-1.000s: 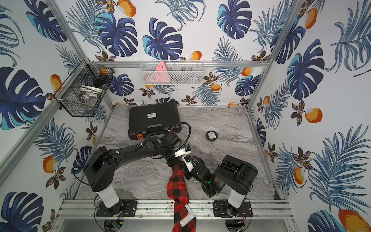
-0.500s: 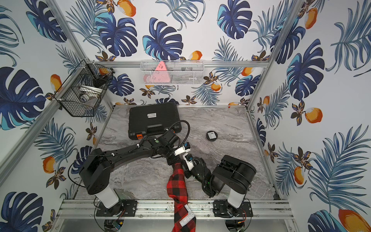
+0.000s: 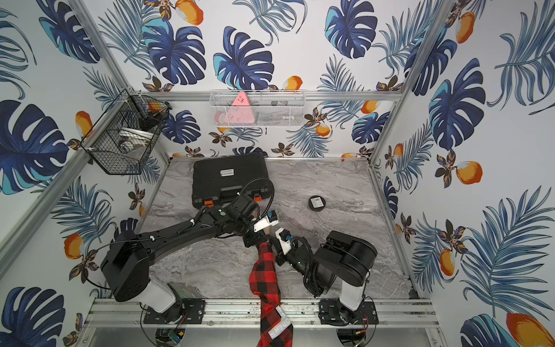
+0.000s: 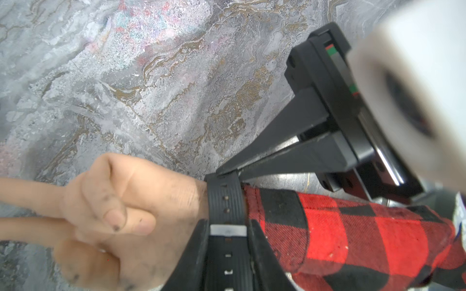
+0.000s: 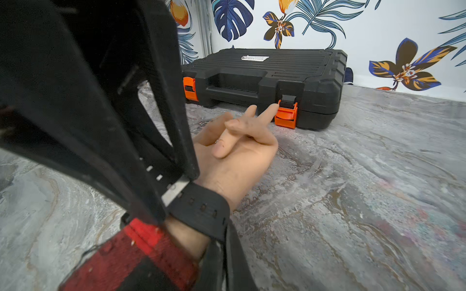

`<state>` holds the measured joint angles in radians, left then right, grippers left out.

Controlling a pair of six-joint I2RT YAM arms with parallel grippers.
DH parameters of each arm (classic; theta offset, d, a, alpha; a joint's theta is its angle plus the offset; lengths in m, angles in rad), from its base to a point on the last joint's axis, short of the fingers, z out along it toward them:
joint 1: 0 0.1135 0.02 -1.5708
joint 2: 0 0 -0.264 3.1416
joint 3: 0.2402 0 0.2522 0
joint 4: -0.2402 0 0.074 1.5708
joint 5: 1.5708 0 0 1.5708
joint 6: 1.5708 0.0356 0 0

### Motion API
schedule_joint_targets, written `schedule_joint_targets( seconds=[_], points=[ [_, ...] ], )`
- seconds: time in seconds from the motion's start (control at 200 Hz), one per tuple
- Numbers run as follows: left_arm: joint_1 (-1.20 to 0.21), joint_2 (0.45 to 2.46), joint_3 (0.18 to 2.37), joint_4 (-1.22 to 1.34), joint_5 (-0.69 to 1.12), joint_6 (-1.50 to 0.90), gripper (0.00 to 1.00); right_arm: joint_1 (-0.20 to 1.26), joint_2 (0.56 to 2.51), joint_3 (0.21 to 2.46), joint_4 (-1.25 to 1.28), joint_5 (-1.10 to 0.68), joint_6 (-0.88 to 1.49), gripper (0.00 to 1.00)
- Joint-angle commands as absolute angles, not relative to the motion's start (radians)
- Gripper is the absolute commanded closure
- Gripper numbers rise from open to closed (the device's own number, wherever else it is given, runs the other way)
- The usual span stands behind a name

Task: Take off the watch
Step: Untie the watch from the hand.

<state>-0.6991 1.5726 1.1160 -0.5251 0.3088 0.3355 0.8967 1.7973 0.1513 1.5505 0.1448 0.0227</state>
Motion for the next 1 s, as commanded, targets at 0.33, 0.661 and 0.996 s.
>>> schedule_joint_targets(
  seconds=[0.33,0.661,0.996],
  points=[
    [-0.665,1.482,1.033,-0.634,0.261,0.275,0.78,0.879,1.805,0.146,1.496,0.312,0.051,1.00],
    [-0.647,1.455,0.988,-0.619,0.235,0.218,0.78,0.870,1.818,0.146,1.504,0.309,0.058,1.00],
    [-0.628,1.425,0.948,-0.614,0.229,0.207,0.78,0.858,1.822,0.146,1.507,0.312,0.071,1.00]
  ],
)
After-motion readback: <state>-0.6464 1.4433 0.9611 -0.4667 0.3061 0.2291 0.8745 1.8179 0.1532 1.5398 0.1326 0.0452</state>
